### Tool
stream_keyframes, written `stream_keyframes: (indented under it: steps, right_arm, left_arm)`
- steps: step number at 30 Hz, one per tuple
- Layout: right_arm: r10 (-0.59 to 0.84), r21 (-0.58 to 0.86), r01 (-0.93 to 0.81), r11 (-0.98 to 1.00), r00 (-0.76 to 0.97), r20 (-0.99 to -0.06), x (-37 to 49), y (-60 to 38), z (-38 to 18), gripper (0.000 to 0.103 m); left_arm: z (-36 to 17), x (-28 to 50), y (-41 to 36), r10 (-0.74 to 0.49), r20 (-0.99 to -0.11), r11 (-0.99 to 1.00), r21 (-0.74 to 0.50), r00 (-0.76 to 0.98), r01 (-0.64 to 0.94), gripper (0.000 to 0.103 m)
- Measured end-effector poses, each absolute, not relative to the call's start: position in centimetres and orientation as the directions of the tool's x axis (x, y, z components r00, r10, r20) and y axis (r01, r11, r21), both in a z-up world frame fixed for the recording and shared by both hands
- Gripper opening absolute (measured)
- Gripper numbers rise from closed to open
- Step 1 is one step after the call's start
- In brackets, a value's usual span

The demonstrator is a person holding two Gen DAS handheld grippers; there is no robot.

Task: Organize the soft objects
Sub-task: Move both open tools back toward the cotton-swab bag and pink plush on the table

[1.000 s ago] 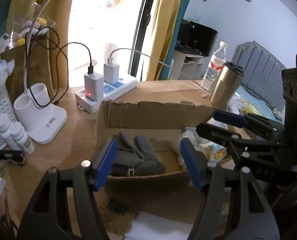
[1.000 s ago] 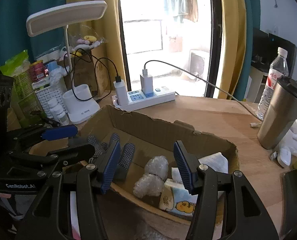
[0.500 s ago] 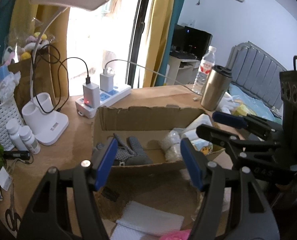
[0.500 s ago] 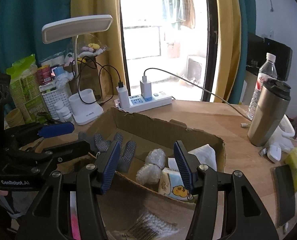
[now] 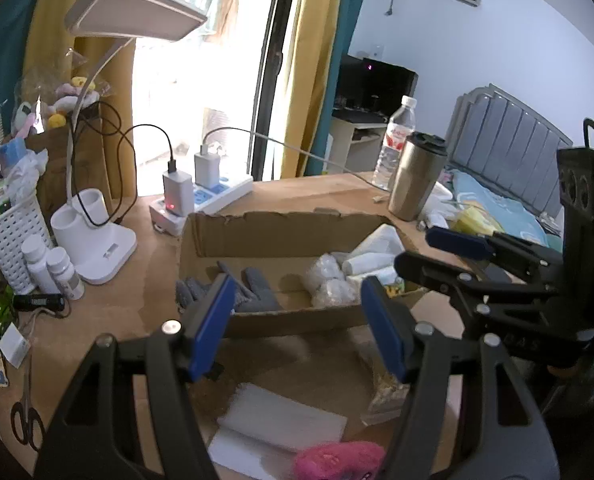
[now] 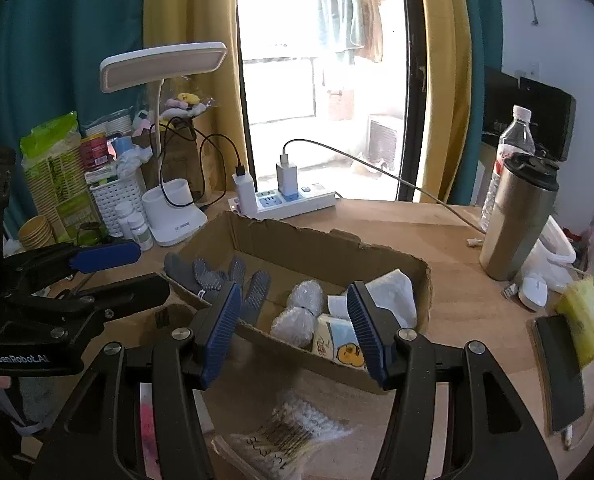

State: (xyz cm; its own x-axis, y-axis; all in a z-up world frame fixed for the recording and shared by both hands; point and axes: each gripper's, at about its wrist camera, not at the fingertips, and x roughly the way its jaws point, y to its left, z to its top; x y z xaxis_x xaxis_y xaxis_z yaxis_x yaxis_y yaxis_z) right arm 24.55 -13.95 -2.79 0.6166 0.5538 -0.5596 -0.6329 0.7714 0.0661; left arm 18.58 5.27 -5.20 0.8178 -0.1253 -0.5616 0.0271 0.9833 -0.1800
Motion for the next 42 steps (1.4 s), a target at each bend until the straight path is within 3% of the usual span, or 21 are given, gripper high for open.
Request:
stream_keyframes:
  steps: [8,13,25,42]
  right_arm:
    - [0.548,0.073,-0.621,0.78,0.622,-0.56,23.6,-15.0,-3.0,0.06]
    - [0.545,0.077,-0.616,0.784,0.623,-0.561,23.1,-15.4,-3.2,0.063]
    - [0.539,0.084,-0.61,0.788,0.617,-0.573,22.0,-16.3,-4.0,0.07]
    - [0.539,0.121,-0.597,0.793,0.594,-0.598,20.3,-18.0,-6.7,0.07]
  left_arm:
    - [-5.3,17.4,4.6,-0.121,-0.563,0.984,-0.179,0.818,0.023,0.068]
    - [-5.5,16.6,4.5,-0.118,-0.56,0.982,-0.188,0.82,0.013,0.076]
    - [-6.6,14.9,3.8,-0.118,-0.569,0.978,-0.208,0.814,-0.004,0.077]
    - [-8.9,12.8,2.8,-0.107,-0.611,0.977,-0.21,0.784,-0.03,0.077]
